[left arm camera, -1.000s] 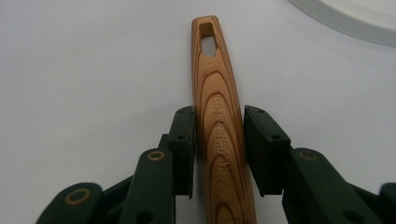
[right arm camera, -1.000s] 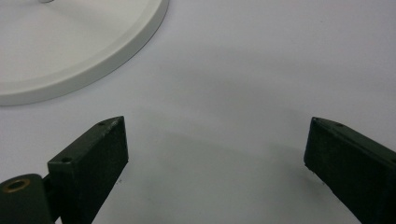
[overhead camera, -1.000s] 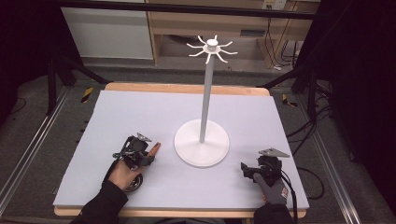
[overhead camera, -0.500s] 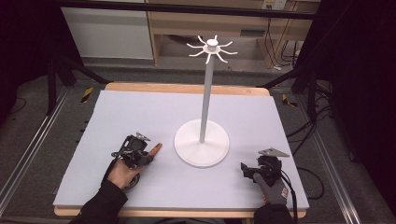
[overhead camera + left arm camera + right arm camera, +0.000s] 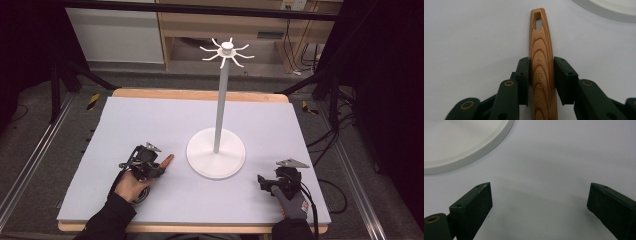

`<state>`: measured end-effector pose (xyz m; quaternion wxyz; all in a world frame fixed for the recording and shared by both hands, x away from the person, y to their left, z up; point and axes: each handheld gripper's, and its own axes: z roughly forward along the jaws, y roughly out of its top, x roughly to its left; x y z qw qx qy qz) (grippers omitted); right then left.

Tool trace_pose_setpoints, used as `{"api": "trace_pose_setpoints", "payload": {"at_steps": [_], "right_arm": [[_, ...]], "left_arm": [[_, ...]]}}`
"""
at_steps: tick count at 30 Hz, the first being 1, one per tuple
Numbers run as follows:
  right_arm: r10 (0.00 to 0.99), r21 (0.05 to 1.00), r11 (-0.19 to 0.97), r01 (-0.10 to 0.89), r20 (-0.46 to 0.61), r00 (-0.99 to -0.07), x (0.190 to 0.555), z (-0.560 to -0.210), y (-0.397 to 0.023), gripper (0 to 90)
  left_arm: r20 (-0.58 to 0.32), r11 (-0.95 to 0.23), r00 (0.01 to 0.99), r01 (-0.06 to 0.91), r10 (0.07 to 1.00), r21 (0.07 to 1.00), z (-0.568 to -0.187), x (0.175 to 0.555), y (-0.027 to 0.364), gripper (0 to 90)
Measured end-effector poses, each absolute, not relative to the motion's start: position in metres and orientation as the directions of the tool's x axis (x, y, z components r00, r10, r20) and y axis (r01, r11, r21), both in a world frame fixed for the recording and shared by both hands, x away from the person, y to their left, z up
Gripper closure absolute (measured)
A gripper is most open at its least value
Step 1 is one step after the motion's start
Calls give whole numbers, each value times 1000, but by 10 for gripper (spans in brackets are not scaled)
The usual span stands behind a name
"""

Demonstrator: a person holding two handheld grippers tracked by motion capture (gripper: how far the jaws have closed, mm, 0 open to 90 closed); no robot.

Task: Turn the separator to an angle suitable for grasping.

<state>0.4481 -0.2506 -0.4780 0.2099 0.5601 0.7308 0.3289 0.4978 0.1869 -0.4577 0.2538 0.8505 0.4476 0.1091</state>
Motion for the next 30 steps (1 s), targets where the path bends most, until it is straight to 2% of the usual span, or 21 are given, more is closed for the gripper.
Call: {"api": "trace_pose_setpoints", "payload": {"at_steps": [2, 7, 16, 30], "right_arm": [[956, 717, 157, 679, 62, -287, 448, -478, -251, 65], [956, 714, 156, 682, 63, -285, 449, -478, -251, 65], [957, 716, 153, 681, 66, -284, 449, -478, -251, 64], [956, 712, 155, 684, 67, -287, 449, -478, -252, 63]], "left_arm": [[-51, -463, 572, 711, 819, 530, -458, 499, 186, 622], [-26, -474, 568, 711, 823, 518, -458, 501, 180, 603], [-6, -473, 548, 727, 837, 498, -457, 502, 177, 666], [-19, -477, 571, 703, 821, 527, -455, 499, 181, 668]]}}
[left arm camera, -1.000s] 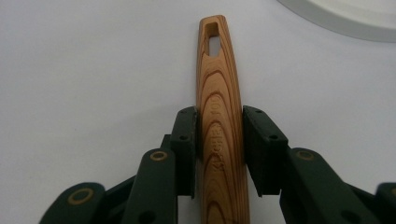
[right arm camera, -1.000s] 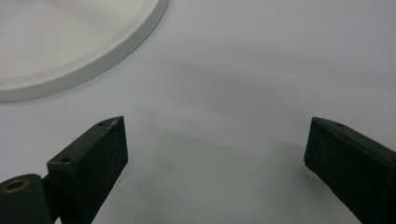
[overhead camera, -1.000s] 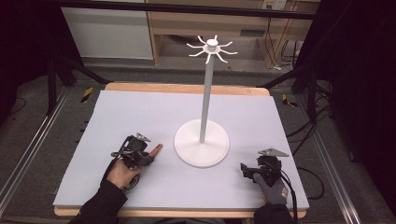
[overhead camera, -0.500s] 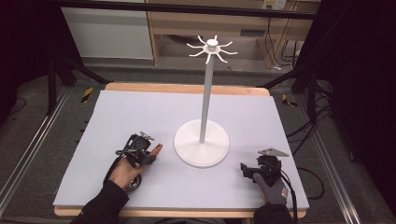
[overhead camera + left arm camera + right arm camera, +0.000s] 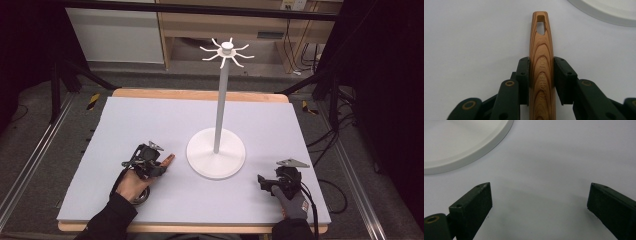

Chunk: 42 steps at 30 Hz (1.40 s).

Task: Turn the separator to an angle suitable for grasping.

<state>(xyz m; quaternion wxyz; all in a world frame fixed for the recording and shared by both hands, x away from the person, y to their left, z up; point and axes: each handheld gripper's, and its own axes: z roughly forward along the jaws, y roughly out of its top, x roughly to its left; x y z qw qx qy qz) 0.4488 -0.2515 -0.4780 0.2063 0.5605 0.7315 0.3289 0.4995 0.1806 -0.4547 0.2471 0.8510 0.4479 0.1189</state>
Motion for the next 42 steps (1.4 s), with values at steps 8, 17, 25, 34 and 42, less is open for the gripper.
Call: {"api": "trace_pose_setpoints", "payload": {"at_steps": [8, 17, 25, 34, 42], "right_arm": [[956, 713, 153, 684, 69, -286, 449, -478, -252, 63], [956, 712, 154, 686, 67, -284, 449, -478, -252, 63], [956, 715, 152, 683, 71, -286, 449, -478, -252, 62], [954, 725, 152, 672, 70, -291, 448, -477, -252, 62], [957, 745, 145, 651, 60, -282, 447, -475, -252, 60]], "left_arm": [[-28, -452, 573, 675, 819, 584, -441, 493, 188, 669], [-52, -398, 560, 648, 827, 650, -421, 486, 205, 671], [-58, -353, 557, 600, 828, 718, -401, 477, 215, 671], [-58, -270, 541, 507, 839, 819, -382, 465, 223, 670], [-75, -195, 545, 421, 835, 886, -369, 455, 229, 670]]}}
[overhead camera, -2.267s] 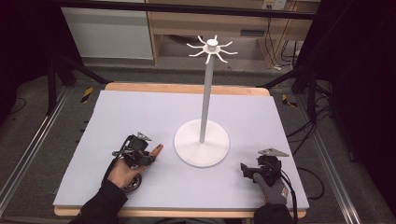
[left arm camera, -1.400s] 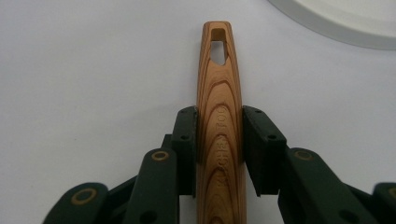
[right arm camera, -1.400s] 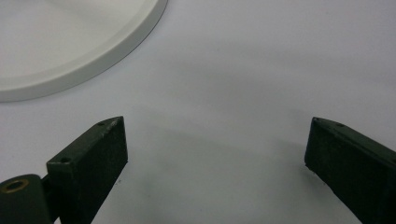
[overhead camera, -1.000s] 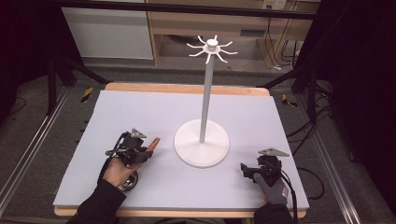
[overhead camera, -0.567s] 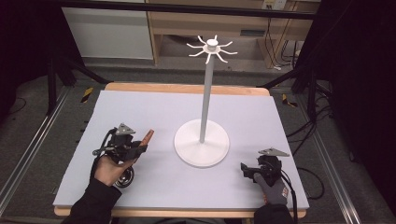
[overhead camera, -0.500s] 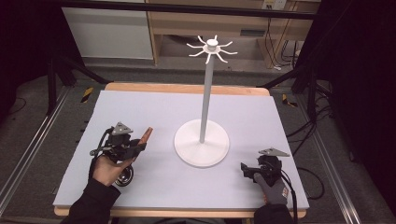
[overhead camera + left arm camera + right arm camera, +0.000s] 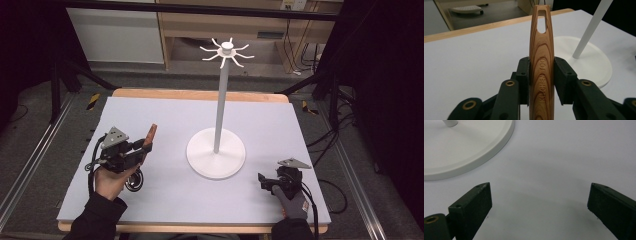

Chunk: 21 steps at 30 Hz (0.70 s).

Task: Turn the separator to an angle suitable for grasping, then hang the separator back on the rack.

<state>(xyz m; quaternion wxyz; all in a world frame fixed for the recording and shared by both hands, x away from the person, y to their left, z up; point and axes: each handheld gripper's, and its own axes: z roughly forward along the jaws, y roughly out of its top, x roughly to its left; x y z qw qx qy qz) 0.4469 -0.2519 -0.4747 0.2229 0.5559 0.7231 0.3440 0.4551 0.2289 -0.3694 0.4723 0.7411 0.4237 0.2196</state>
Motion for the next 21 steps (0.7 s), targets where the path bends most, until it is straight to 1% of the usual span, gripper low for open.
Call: {"api": "trace_pose_setpoints", "payload": {"at_steps": [6, 7, 9, 10, 21], "right_arm": [[958, 753, 146, 642, 55, -283, 446, -474, -253, 59], [958, 753, 144, 642, 56, -281, 446, -474, -253, 59], [958, 753, 145, 642, 56, -282, 446, -474, -253, 59], [958, 755, 147, 639, 53, -283, 446, -474, -253, 59], [958, 758, 145, 636, 53, -281, 446, -474, -253, 58]], "left_arm": [[-75, -163, 540, 380, 838, 910, -363, 450, 232, 670], [-75, -151, 543, 361, 837, 920, -360, 447, 233, 670], [-75, -149, 544, 357, 836, 922, -357, 446, 232, 670], [-75, -135, 547, 334, 834, 933, -353, 442, 233, 670], [-68, -112, 566, 277, 822, 954, -341, 433, 231, 670]]}}
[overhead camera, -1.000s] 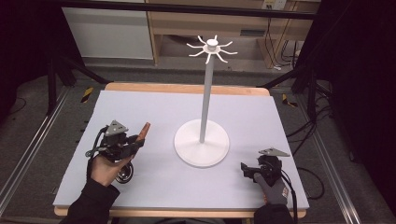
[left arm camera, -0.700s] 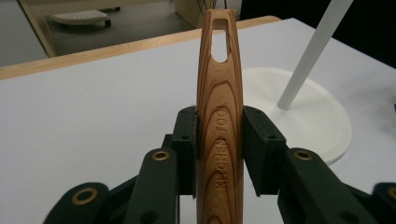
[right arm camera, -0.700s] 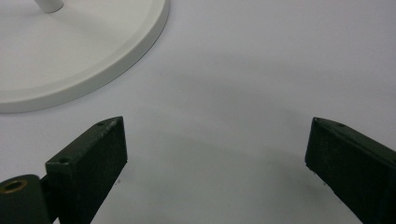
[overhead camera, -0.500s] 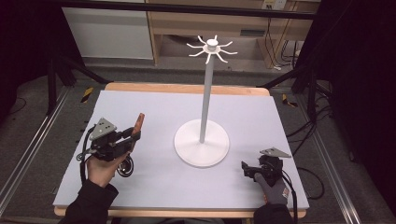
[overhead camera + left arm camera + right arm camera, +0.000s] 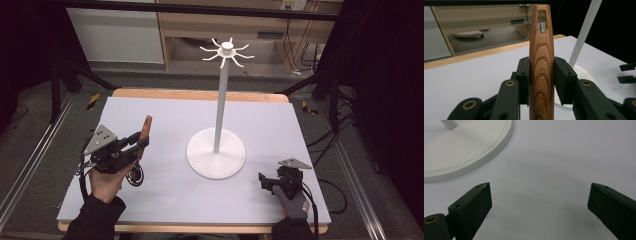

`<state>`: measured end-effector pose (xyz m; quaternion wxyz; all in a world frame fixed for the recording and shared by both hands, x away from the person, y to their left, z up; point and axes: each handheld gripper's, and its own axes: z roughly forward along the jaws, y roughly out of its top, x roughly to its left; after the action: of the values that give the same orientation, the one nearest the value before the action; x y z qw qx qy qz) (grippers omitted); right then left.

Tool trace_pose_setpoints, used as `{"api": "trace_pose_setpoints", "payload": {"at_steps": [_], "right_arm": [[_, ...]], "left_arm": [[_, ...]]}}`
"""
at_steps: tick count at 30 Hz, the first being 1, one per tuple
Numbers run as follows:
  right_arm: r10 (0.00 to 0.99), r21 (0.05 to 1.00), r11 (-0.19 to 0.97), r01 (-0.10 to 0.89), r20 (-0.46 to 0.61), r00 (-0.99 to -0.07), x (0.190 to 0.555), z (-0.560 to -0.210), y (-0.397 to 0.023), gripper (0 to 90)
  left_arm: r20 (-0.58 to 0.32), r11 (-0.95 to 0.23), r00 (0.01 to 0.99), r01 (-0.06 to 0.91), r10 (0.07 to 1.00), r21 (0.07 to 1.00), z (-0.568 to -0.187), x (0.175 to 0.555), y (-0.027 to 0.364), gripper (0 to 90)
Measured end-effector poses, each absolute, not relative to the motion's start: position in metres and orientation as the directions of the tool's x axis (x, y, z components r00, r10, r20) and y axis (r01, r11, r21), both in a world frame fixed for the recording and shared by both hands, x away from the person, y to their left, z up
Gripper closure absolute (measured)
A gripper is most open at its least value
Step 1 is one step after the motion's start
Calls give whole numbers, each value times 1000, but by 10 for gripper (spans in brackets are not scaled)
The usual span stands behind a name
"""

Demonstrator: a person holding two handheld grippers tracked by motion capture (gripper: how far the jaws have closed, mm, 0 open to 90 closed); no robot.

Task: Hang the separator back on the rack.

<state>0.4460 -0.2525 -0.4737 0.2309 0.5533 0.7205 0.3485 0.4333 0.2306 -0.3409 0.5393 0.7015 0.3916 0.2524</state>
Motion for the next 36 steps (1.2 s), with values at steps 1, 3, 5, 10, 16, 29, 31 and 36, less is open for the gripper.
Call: {"api": "trace_pose_setpoints", "payload": {"at_steps": [1, 3, 5, 10, 16, 29, 31, 36], "right_arm": [[959, 757, 144, 638, 52, -278, 446, -473, -253, 58], [958, 757, 142, 637, 55, -280, 445, -474, -252, 58], [959, 757, 144, 638, 53, -280, 445, -474, -252, 58], [957, 760, 146, 633, 52, -284, 445, -473, -252, 58], [958, 761, 143, 633, 55, -282, 444, -473, -253, 58], [958, 758, 146, 635, 52, -283, 445, -474, -253, 57], [958, 758, 146, 635, 50, -281, 445, -474, -253, 57], [958, 759, 147, 634, 49, -281, 445, -474, -252, 57]], "left_arm": [[-67, -103, 569, 261, 819, 960, -338, 432, 229, 670], [-66, -101, 571, 256, 818, 961, -337, 431, 229, 670], [-67, -91, 574, 243, 816, 966, -334, 430, 226, 670], [-61, -87, 582, 223, 811, 971, -328, 429, 222, 670], [-73, -64, 586, 209, 807, 976, -321, 432, 221, 670], [-85, -16, 614, 158, 785, 987, -292, 444, 207, 670], [-79, -15, 618, 146, 782, 989, -288, 444, 205, 670], [-78, -3, 630, 126, 773, 992, -275, 447, 195, 670]]}}
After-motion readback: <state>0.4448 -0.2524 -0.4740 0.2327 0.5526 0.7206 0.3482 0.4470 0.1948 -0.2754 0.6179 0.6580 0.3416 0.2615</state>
